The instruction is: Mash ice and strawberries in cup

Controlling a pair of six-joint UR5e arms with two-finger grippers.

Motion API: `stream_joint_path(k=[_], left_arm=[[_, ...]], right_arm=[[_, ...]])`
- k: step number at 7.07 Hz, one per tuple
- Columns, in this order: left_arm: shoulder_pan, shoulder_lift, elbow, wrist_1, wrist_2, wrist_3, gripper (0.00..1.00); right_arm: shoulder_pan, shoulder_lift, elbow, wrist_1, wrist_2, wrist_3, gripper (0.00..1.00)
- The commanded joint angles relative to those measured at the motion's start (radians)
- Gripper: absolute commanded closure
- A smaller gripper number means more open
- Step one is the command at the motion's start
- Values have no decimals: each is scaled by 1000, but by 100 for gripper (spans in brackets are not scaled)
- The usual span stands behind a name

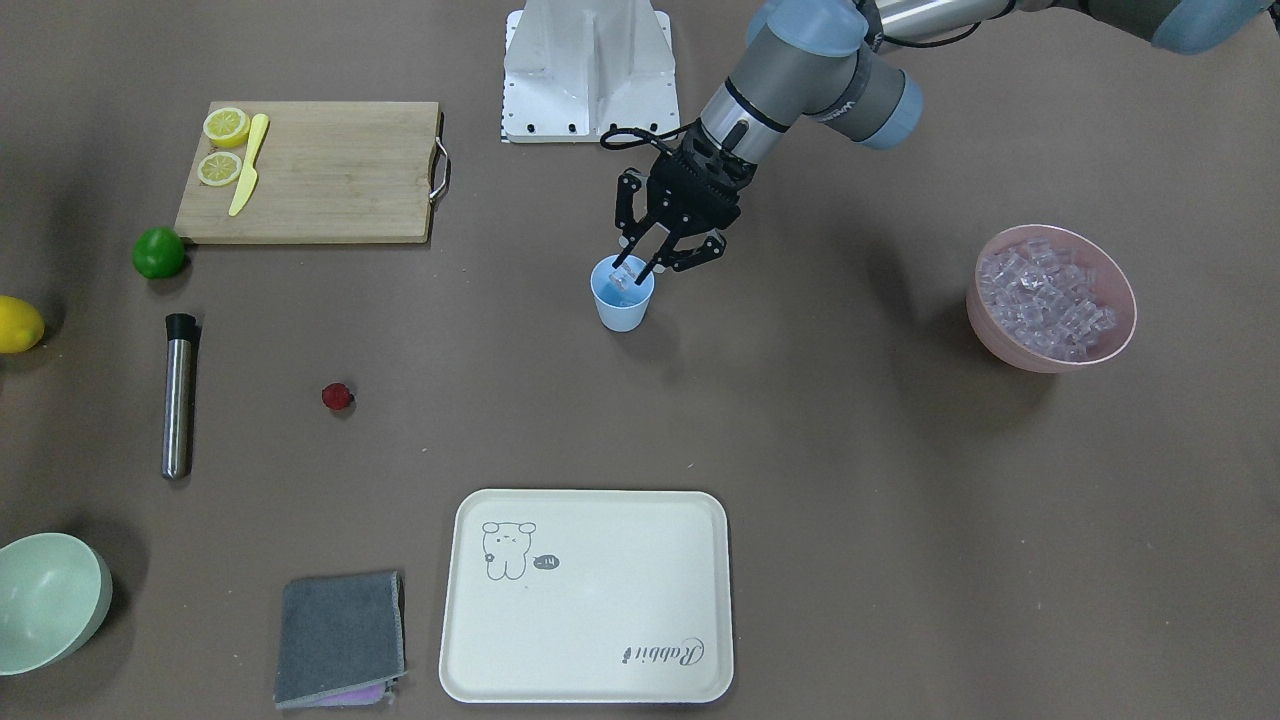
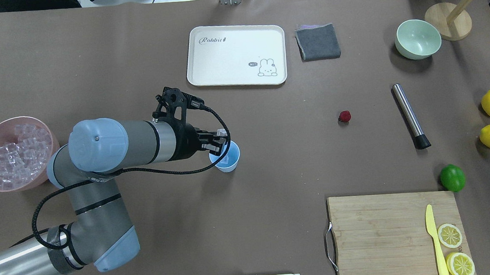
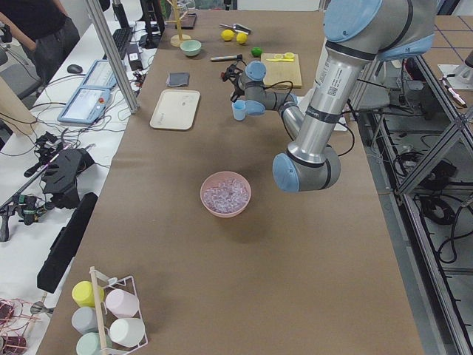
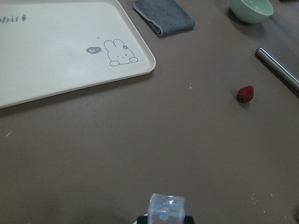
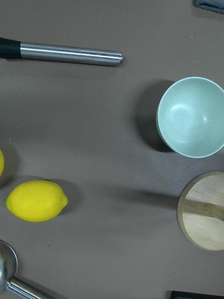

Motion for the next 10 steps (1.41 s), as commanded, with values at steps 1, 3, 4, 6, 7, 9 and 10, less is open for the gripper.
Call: stream_joint_path(k=[1, 3, 4, 6, 7, 9, 10], left_arm=[[6, 7, 5, -2, 8, 1, 100], [9, 10, 2, -2, 8, -2, 100], [12, 11, 7, -2, 8, -1, 100], [20, 13, 14, -2, 9, 2, 90], [20, 11, 13, -2, 9, 2, 65], [17, 10, -2, -11, 9, -2, 4], [-3, 11, -22, -6, 6, -4, 3]], right_arm=[[0, 5, -2, 0, 0, 0, 0], [0, 10, -2, 0, 0, 0, 0], [0, 10, 0, 0, 0, 0, 0], [-1, 10, -2, 0, 0, 0, 0], [-1, 10, -2, 0, 2, 0, 0], [-1, 10, -2, 0, 2, 0, 0], [-1, 10, -2, 0, 5, 1, 0]])
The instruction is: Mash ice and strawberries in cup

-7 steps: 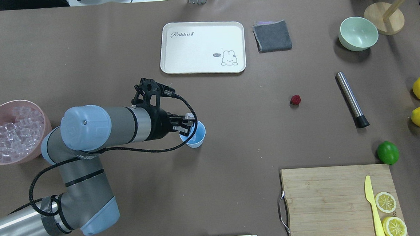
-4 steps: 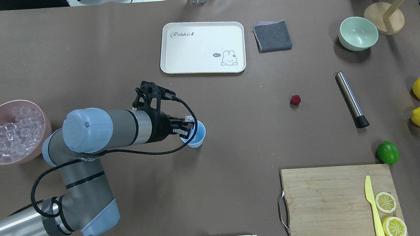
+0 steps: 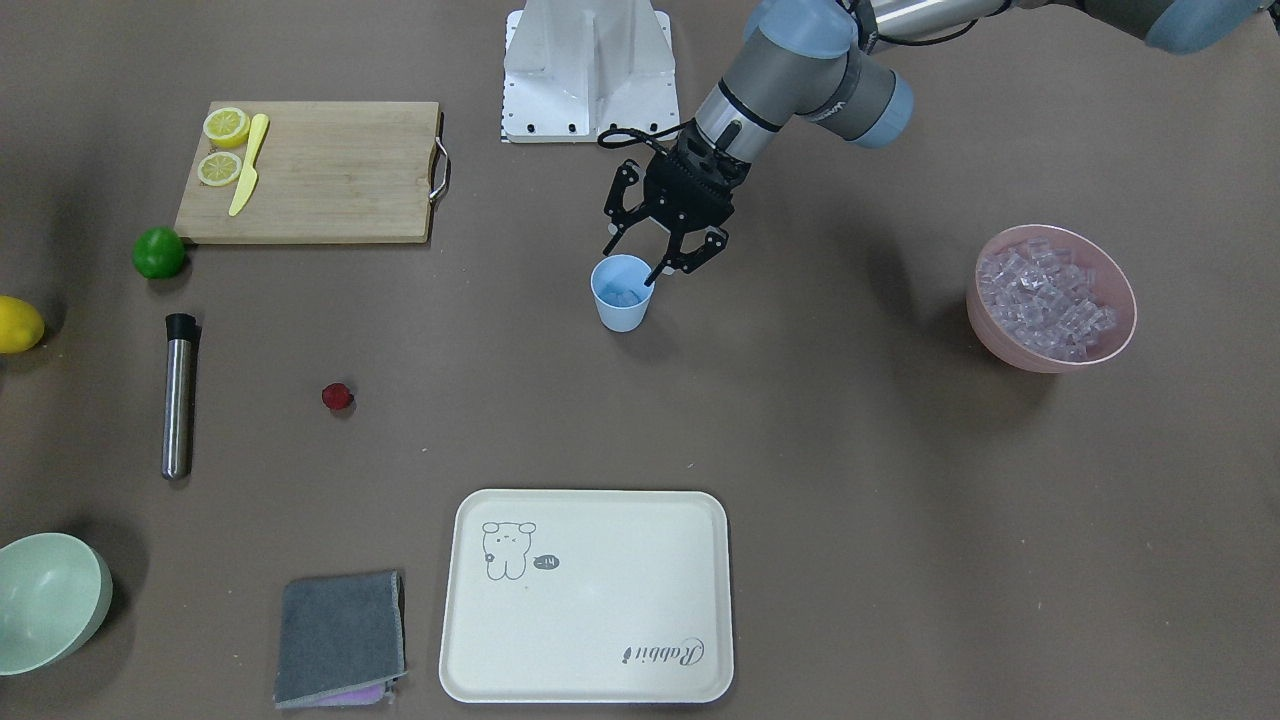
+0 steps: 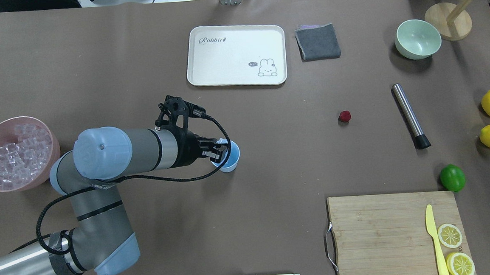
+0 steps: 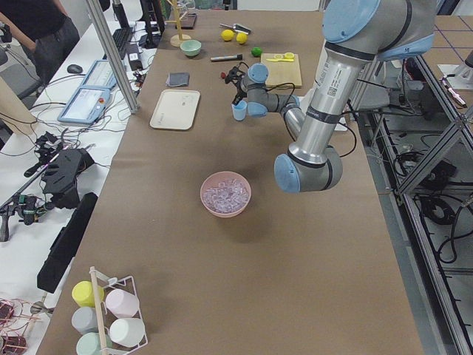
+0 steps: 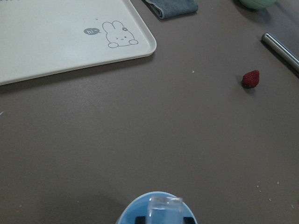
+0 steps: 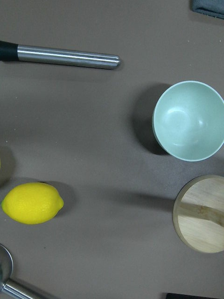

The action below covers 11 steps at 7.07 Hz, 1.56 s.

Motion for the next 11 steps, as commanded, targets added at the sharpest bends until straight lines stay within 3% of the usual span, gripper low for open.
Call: stream_joint_path(k=[1, 4, 5, 10, 11], left_arm=[[-53, 3, -22, 3, -16, 1, 3], [-235, 41, -30, 14, -276, 19, 2], [-304, 85, -32, 16, -368, 124, 3], [-583, 309, -4, 7, -672, 566, 3], [-590, 344, -1, 10, -673, 655, 3]], right_arm=[[0, -5, 5, 0, 3, 0, 0], [0, -11, 2, 0, 4, 0, 0], [2, -14, 5, 0, 16, 0, 0], [0, -14, 0, -2, 24, 1, 0], [2, -14, 0, -2, 24, 0, 0]])
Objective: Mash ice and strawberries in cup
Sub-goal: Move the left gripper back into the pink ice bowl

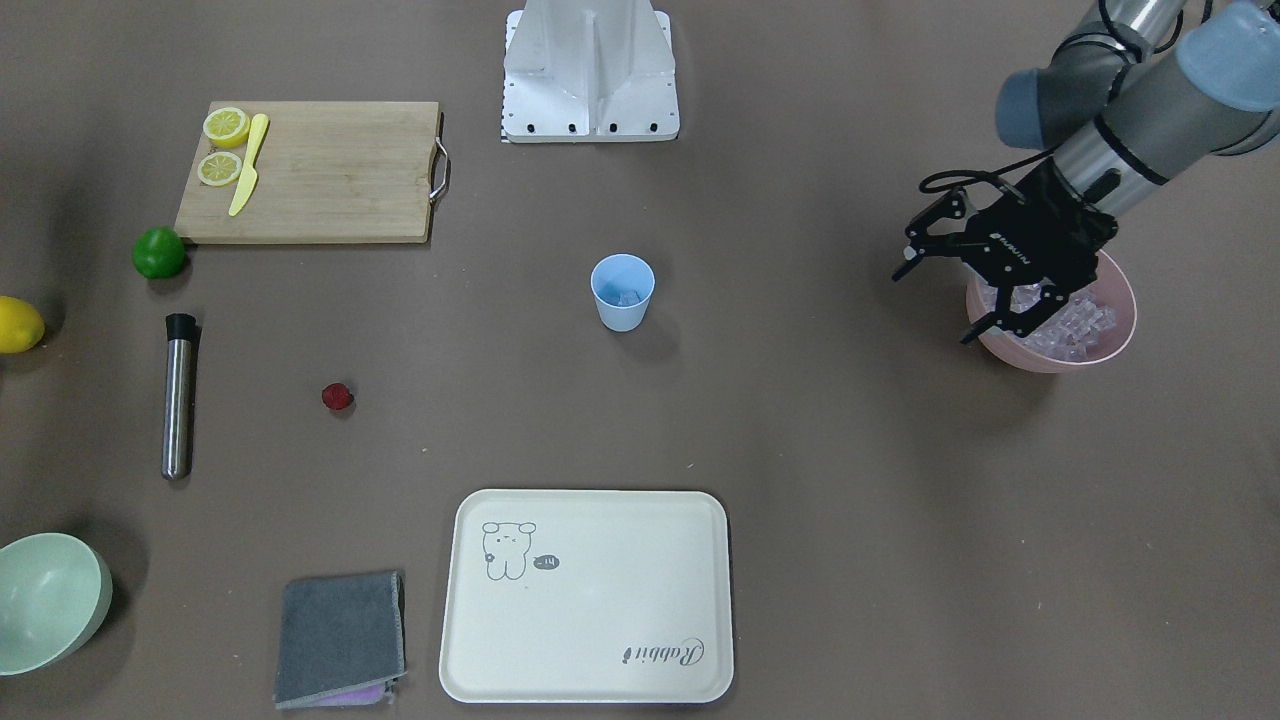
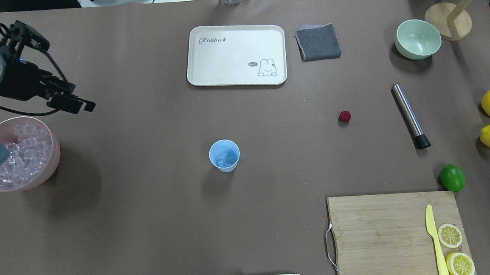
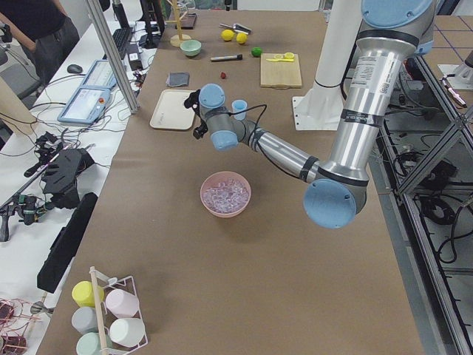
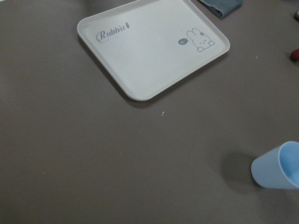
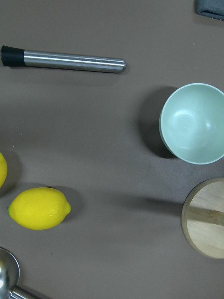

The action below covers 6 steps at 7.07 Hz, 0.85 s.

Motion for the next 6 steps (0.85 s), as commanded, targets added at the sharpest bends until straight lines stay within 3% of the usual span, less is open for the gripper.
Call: stream_joint_path(k=[1, 3, 6], left_arm=[[-45, 94, 5, -4, -30, 160, 3], [-72, 174, 5, 2, -30, 301, 3], [-72, 217, 24, 1, -27, 326, 3]], right_arm=[[-1, -2, 0, 0, -2, -1, 0], [-1, -2, -2, 0, -3, -1, 0], [-1, -2, -2, 0, -6, -1, 0]])
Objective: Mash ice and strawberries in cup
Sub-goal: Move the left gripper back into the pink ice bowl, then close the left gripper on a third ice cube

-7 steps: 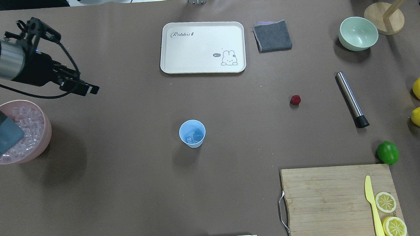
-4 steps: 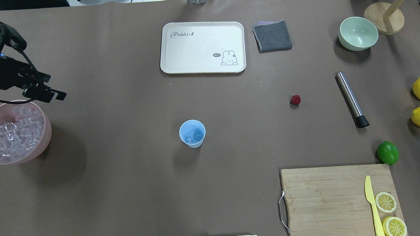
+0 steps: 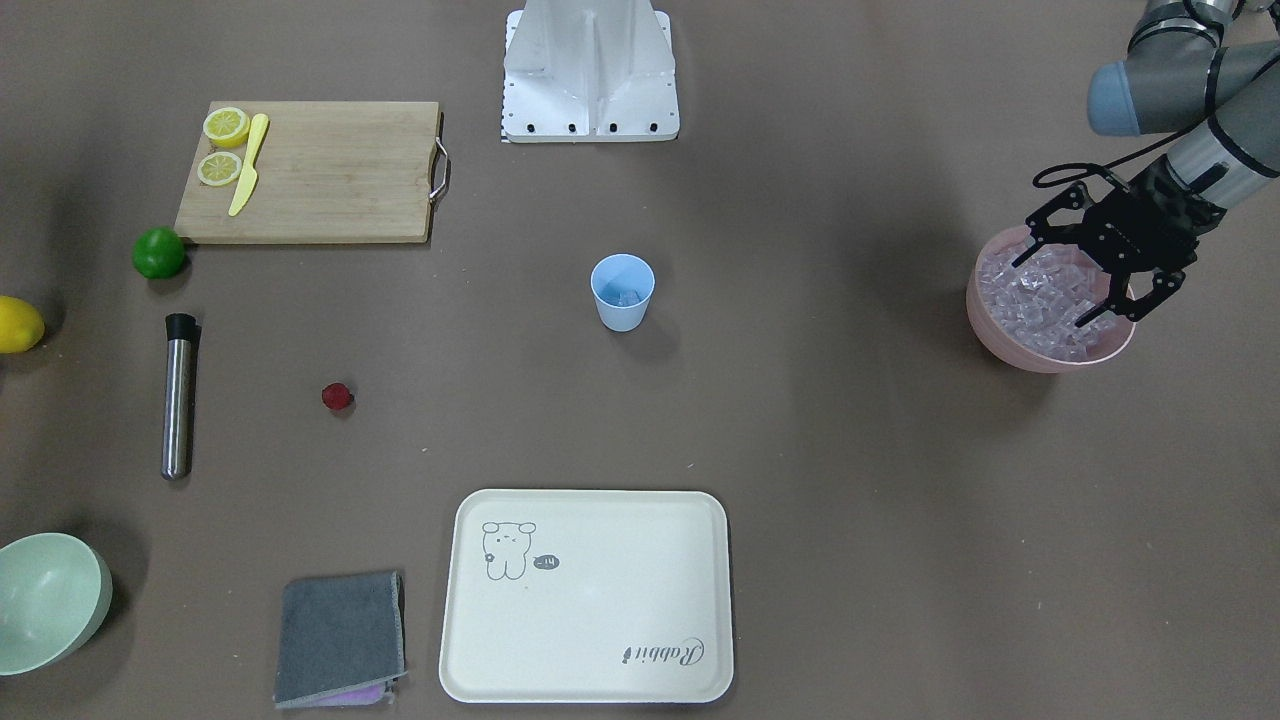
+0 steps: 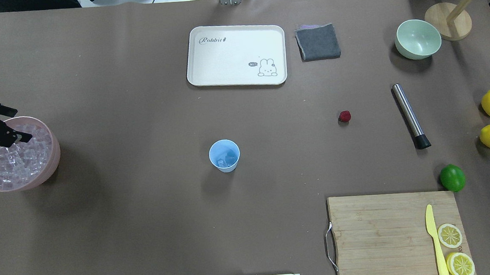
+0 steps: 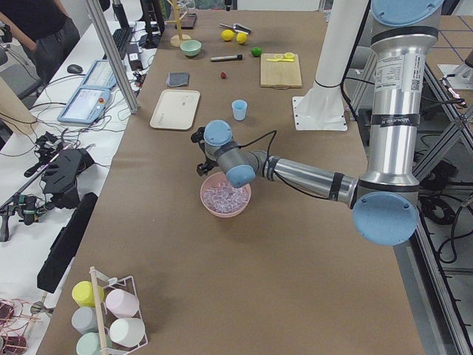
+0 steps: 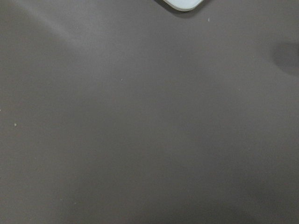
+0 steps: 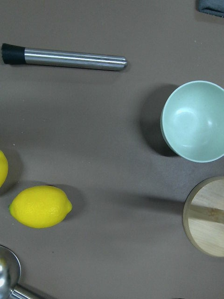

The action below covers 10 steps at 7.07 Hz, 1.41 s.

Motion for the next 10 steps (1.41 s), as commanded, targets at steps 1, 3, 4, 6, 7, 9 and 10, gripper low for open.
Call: stream_joint_path(k=[1, 3, 4, 6, 7, 9, 10], left_arm=[[5, 20, 25, -3, 3, 7, 3], [19, 35, 46, 1, 11, 21, 4], [45, 39, 52, 1, 9, 21, 10], [85, 40, 60, 2, 12, 19, 10], [90, 40, 66, 2, 12, 19, 10], [103, 61, 66, -1, 12, 19, 11], [114, 62, 68, 0, 12, 19, 11]], right_arm=[[0, -3, 0, 2, -6, 0, 0], [1, -8, 1, 2, -6, -2, 0], [0, -8, 1, 2, -8, -2, 0], [1, -6, 3, 2, -8, -2, 0], [1, -8, 5, 3, -8, -2, 0], [1, -9, 5, 3, -8, -2, 0], [1, -9, 5, 2, -8, -2, 0]])
